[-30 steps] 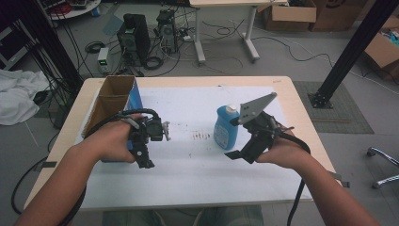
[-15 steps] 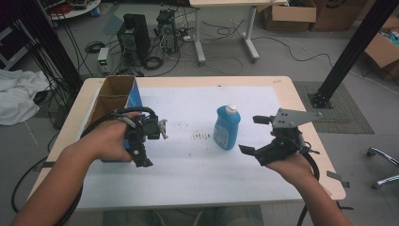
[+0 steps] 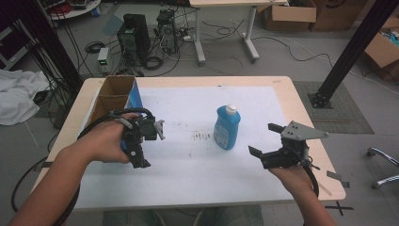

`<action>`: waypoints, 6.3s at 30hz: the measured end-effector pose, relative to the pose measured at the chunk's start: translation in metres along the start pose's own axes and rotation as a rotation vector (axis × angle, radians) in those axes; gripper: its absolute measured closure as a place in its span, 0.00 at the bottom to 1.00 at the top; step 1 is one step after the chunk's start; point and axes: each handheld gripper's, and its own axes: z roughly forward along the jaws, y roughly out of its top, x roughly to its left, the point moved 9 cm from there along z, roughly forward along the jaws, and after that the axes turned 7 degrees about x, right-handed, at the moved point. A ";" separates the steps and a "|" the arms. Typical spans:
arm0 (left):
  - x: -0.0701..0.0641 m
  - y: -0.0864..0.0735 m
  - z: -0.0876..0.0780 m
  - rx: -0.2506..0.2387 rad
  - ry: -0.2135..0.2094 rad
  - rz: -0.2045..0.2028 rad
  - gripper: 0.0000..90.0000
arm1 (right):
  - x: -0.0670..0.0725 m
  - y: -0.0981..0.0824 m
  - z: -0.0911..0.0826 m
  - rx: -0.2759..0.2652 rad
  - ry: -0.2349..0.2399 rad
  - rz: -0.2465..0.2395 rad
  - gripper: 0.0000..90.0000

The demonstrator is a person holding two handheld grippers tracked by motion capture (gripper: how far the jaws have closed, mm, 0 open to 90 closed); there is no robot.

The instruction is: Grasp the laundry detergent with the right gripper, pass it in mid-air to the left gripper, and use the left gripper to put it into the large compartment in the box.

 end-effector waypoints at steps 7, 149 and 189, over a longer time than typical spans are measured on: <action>-0.005 -0.001 0.000 0.010 -0.002 0.016 0.00 | -0.008 -0.020 0.034 0.000 -0.050 0.049 0.00; -0.003 0.016 -0.018 -0.019 0.005 0.038 0.00 | 0.059 0.010 0.093 -0.021 0.439 -0.180 0.50; -0.026 0.052 -0.038 0.041 -0.015 0.090 0.00 | 0.170 0.015 0.160 -0.020 0.720 -0.359 0.50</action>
